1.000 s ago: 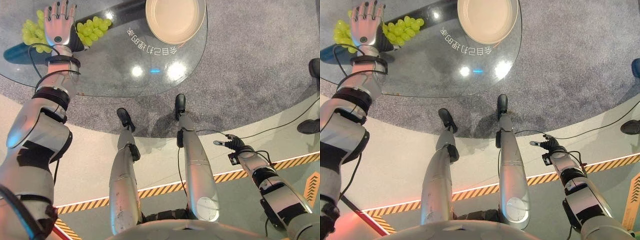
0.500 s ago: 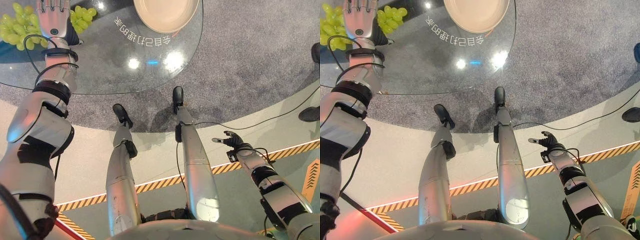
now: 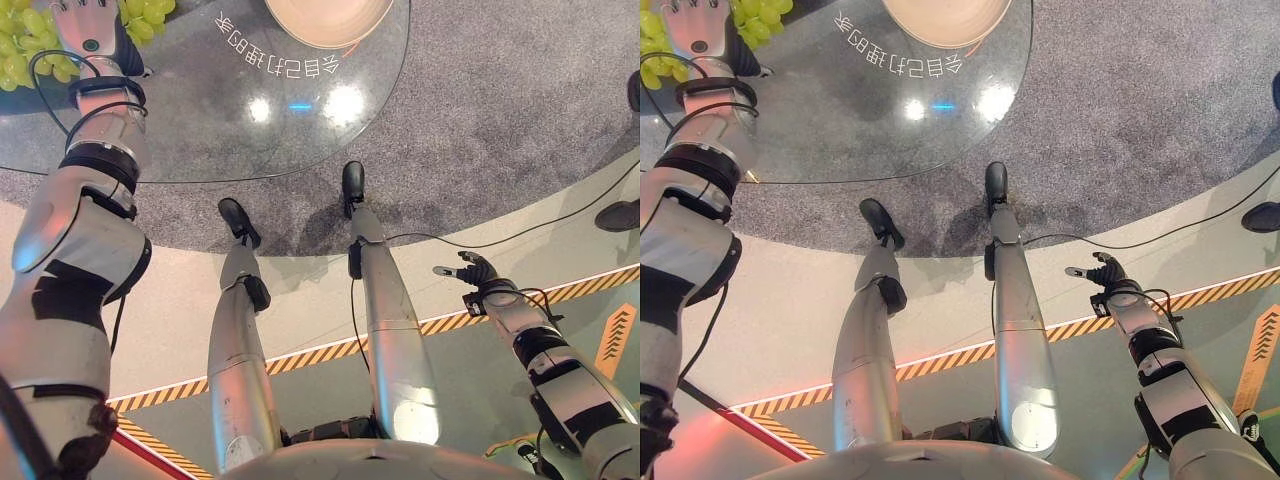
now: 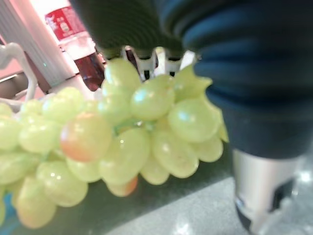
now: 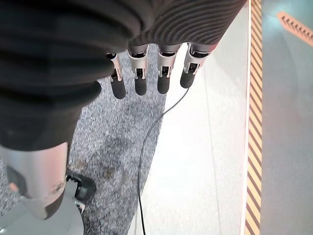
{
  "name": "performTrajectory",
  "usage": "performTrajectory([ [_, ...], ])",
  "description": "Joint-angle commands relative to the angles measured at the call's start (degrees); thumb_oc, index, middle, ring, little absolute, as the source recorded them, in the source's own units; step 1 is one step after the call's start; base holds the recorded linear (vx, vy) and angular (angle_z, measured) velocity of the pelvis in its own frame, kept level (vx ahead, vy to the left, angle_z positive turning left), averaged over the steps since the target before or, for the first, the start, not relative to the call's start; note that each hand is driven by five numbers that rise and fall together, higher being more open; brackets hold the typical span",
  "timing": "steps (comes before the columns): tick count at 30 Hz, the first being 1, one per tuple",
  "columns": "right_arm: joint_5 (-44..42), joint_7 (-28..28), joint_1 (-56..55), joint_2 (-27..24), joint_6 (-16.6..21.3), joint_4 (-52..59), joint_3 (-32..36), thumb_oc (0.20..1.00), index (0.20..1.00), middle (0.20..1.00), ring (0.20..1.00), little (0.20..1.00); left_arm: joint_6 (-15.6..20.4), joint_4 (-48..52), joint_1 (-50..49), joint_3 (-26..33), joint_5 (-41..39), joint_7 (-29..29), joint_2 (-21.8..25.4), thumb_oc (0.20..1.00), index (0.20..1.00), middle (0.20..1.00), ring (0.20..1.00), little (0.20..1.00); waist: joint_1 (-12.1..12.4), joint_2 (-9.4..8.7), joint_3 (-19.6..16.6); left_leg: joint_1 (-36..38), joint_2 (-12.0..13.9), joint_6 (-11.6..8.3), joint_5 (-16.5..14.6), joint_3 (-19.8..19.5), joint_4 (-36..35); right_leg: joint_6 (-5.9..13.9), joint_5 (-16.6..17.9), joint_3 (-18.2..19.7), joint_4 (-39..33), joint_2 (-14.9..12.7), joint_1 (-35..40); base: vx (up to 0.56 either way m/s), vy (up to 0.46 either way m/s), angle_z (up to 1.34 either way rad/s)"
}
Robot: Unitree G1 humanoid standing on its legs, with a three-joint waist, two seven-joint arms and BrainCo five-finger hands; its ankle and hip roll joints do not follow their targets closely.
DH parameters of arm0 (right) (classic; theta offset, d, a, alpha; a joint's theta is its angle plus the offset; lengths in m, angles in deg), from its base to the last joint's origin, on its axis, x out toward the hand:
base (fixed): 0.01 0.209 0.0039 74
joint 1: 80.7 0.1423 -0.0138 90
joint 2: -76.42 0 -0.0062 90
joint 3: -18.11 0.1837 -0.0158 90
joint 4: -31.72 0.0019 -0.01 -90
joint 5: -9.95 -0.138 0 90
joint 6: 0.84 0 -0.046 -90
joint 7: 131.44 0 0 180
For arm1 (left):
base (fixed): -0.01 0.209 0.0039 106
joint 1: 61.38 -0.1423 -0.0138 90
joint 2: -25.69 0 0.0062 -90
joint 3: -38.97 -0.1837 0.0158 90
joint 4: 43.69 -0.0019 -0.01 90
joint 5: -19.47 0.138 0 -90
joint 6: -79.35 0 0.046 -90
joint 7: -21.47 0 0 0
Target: Pick up fruits into the plate
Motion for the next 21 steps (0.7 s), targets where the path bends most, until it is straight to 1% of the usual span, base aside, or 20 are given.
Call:
performTrajectory([
  [1, -1.69, -0.82, -1.86, -0.45, 0.59, -0.25, -2.24, 1.0, 1.0, 1.0, 1.0, 1.0, -1.21, -4.52, -1.22, 2.36, 0.09, -0.3, 2.34, 1.0, 1.0, 1.0, 1.0, 1.0, -0.16, -3.4, -0.33, -5.03, -4.15, -0.55, -8.79, -4.63, 9.58, -0.63, -2.59, 1.62, -2.48, 5.48, 1.13, 0.0, 0.0, 0.0],
  [4, -2.7, -1.27, -1.39, -0.61, 2.32, -0.89, -2.5, 1.0, 1.0, 1.0, 1.0, 1.0, -1.62, -5.35, -1.33, 2.26, -0.23, -0.41, 1.83, 1.0, 1.0, 1.0, 1.0, 1.0, -0.19, -3.52, -0.33, -5.21, -4.23, -0.62, -8.72, -4.74, 9.54, -0.55, -2.37, 1.7, -2.85, 5.45, 1.04, 0.0, 0.0, 0.0],
  [7, -3.45, -1.06, -0.6, -0.81, 2.42, -0.01, -2.89, 1.0, 1.0, 1.0, 1.0, 1.0, -2.59, -6.15, -1.11, 1.98, 0.41, -1.82, 1.65, 1.0, 1.0, 1.0, 1.0, 1.0, -0.17, -3.7, -0.33, -5.06, -4.27, -0.79, -8.45, -4.71, 9.02, -0.42, -1.88, 1.56, -3.65, 5.29, 1.21, 0.0, 0.0, 0.0],
  [8, -3.86, -1.16, -0.44, -0.98, 2.72, 0.07, -2.89, 1.0, 1.0, 1.0, 1.0, 1.0, -3.08, -6.37, -0.97, 1.8, 0.98, -2.85, 1.66, 0.856, 0.856, 0.856, 0.856, 0.856, -0.17, -3.73, -0.33, -5.06, -4.29, -0.78, -8.44, -4.77, 8.95, -0.38, -1.78, 1.56, -3.73, 5.25, 1.2, 0.0, 0.0, 0.0],
  [9, -4.18, -1.23, -0.34, -1.18, 3.01, 0.21, -2.81, 1.0, 1.0, 1.0, 1.0, 1.0, -3.53, -6.76, -1.02, 1.62, 1.64, -3.53, 1.6, 0.564, 0.564, 0.564, 0.564, 0.564, -0.21, -3.78, -0.33, -5.21, -4.35, -0.8, -8.45, -4.85, 9.05, -0.37, -1.72, 1.61, -3.75, 5.26, 1.09, 0.0, 0.0, 0.0],
  [10, -4.45, -1.17, -0.23, -1.29, 3.05, 0.4, -2.74, 1.0, 1.0, 1.0, 1.0, 1.0, -3.99, -6.95, -1.08, 1.51, 2.19, -4.01, 1.54, 0.529, 0.529, 0.529, 0.529, 0.529, -0.21, -3.81, -0.33, -5.31, -4.44, -0.81, -8.43, -4.95, 9.1, -0.37, -1.65, 1.64, -3.8, 5.28, 1.05, 0.0, 0.0, 0.0],
  [11, -4.69, -1.1, -0.13, -1.35, 3.13, 0.51, -2.66, 1.0, 1.0, 1.0, 1.0, 1.0, -4.32, -7.1, -1.11, 1.44, 2.67, -4.37, 1.5, 0.526, 0.526, 0.526, 0.526, 0.526, -0.22, -3.82, -0.33, -5.38, -4.49, -0.81, -8.42, -5.0, 9.11, -0.37, -1.61, 1.68, -3.84, 5.3, 1.0, 0.0, 0.0, 0.0],
  [12, -5.37, -0.83, 0.12, -1.39, 3.25, 0.98, -2.52, 1.0, 1.0, 1.0, 1.0, 1.0, -5.19, -7.61, -1.21, 1.18, 3.46, -5.42, 1.39, 0.275, 0.275, 0.275, 0.275, 0.275, -0.33, -3.86, -0.33, -5.57, -4.51, -0.72, -8.41, -5.04, 9.06, -0.37, -1.54, 1.88, -3.9, 5.41, 0.79, 0.0, 0.0, 0.0],
  [13, -5.44, -0.8, 0.18, -1.46, 3.26, 1.04, -2.5, 1.0, 1.0, 1.0, 1.0, 1.0, -5.25, -7.69, -1.3, 1.12, 3.46, -5.47, 1.41, 0.2, 0.2, 0.2, 0.2, 0.2, -0.34, -3.83, -0.33, -5.61, -4.52, -0.71, -8.42, -5.06, 9.05, -0.37, -1.53, 1.93, -3.87, 5.44, 0.71, 0.0, 0.0, 0.0],
  [16, -5.06, -1.15, 0.77, -1.65, 3.61, 0.7, -2.5, 1.0, 1.0, 1.0, 1.0, 1.0, -6.08, -7.88, -2.18, 0.8, 3.47, -6.77, 1.11, 0.2, 0.2, 0.2, 0.2, 0.2, -0.4, -3.51, -0.33, -6.09, -4.7, -0.67, -8.59, -5.13, 9.43, -0.42, -1.52, 2.12, -3.58, 5.39, 0.1, 0.0, 0.0, 0.0],
  [21, -5.04, -1.49, 0.9, -2.16, 3.26, 1.41, -2.62, 1.0, 1.0, 1.0, 1.0, 1.0, -5.56, -7.53, -3.8, 0.98, 3.05, -7.14, 0.89, 0.2, 0.2, 0.2, 0.2, 0.2, -0.31, -3.37, -0.33, -5.44, -4.69, -0.77, -8.42, -4.86, 8.82, -0.17, -1.39, 2.03, -4.05, 5.22, 0.68, 0.0, 0.0, 0.0],
])
